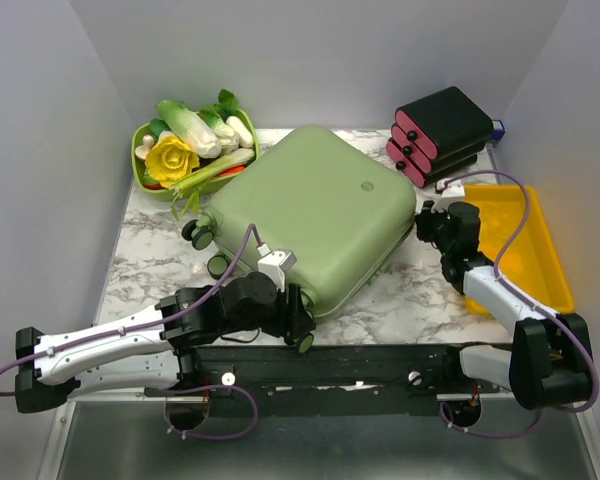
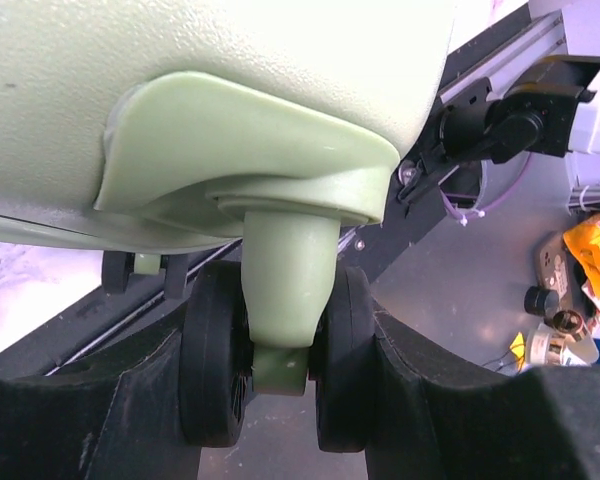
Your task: Open, take out, and arrange the luggage
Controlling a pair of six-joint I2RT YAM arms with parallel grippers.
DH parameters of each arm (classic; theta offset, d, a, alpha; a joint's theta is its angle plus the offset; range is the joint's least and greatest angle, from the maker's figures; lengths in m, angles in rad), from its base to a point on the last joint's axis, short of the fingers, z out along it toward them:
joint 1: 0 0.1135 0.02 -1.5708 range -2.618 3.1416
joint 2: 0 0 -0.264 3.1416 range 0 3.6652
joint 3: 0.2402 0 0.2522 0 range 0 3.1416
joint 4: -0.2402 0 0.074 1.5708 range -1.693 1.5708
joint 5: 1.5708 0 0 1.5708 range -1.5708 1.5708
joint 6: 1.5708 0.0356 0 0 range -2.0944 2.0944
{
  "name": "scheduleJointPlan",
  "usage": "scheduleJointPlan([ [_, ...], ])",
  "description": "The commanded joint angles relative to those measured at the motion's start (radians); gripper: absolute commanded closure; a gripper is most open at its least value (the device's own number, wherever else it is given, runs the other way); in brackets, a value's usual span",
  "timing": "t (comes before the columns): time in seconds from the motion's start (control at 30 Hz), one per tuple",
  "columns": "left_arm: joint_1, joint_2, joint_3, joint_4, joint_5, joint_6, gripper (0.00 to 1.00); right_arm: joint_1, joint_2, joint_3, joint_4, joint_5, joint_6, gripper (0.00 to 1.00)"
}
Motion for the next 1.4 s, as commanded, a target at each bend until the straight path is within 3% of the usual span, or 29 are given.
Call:
scheduleJointPlan([
  [0.0,-0.007,-0.073,-0.017,-0.093,0.005,-0.099,0.74,-0.049,-0.073,0.040,-0.034,-0.070,0.017,0.55],
  [0.07,-0.006,-0.085,-0.026,-0.075,0.001,-0.113,0.34,-0.051,-0.147,0.029,-0.111,-0.113,0.045,0.39],
  [0.13,-0.006,-0.100,-0.017,-0.076,-0.031,-0.137,0.17,-0.051,-0.205,0.004,-0.159,-0.070,0.098,0.32],
  [0.17,-0.007,-0.105,-0.011,-0.085,-0.042,-0.144,0.11,-0.049,-0.271,-0.002,-0.176,-0.002,0.102,0.22],
  [0.23,-0.007,-0.122,0.017,-0.131,-0.090,-0.165,0.01,-0.049,-0.328,0.019,-0.259,0.040,0.091,0.12],
  [0.3,-0.009,-0.142,0.038,-0.189,-0.117,-0.168,0.02,-0.051,-0.380,0.091,-0.318,0.004,0.079,0.00],
  [0.37,-0.007,-0.169,0.092,-0.266,-0.208,-0.220,0.01,-0.051,-0.391,0.150,-0.406,-0.098,0.105,0.00],
  [0.43,-0.006,-0.171,0.168,-0.441,-0.342,-0.295,0.01,-0.051,-0.362,0.237,-0.450,-0.183,0.135,0.00],
  [0.5,-0.006,-0.168,0.211,-0.615,-0.430,-0.421,0.01,-0.051,-0.272,0.311,-0.481,-0.336,0.128,0.00],
  [0.57,-0.004,-0.182,0.230,-0.677,-0.536,-0.514,0.01,-0.049,-0.175,0.448,-0.561,-0.440,0.134,0.00],
  [0.67,-0.004,-0.225,0.204,-0.638,-0.610,-0.509,0.01,-0.049,0.001,0.597,-0.662,-0.510,0.131,0.00],
  [0.8,-0.001,-0.257,0.184,-0.449,-0.680,-0.356,0.01,-0.049,0.164,0.700,-0.662,-0.563,0.149,0.00],
  [0.9,0.017,-0.203,0.216,-0.437,-0.725,-0.378,0.01,-0.045,0.270,0.765,-0.678,-0.645,0.158,0.00],
  [0.97,0.052,-0.147,0.221,-0.385,-0.687,-0.309,0.01,-0.039,0.319,0.783,-0.685,-0.648,0.169,0.00],
  [1.0,0.126,-0.124,0.221,-0.312,-0.649,-0.277,0.01,-0.034,0.328,0.785,-0.685,-0.650,0.166,0.00],
  [1.03,0.196,-0.069,0.209,-0.276,-0.507,-0.189,0.01,-0.032,0.337,0.785,-0.675,-0.647,0.166,0.00],
  [1.1,0.337,-0.009,0.187,-0.215,-0.351,-0.141,0.01,-0.031,0.362,0.785,-0.661,-0.673,0.168,0.00],
  [1.13,0.467,0.037,0.170,-0.193,-0.206,-0.106,0.01,-0.031,0.368,0.794,-0.664,-0.680,0.168,0.00],
  [1.37,0.631,0.053,0.052,0.029,-0.078,-0.029,0.01,-0.031,0.414,0.794,-0.730,-0.818,0.117,0.01],
])
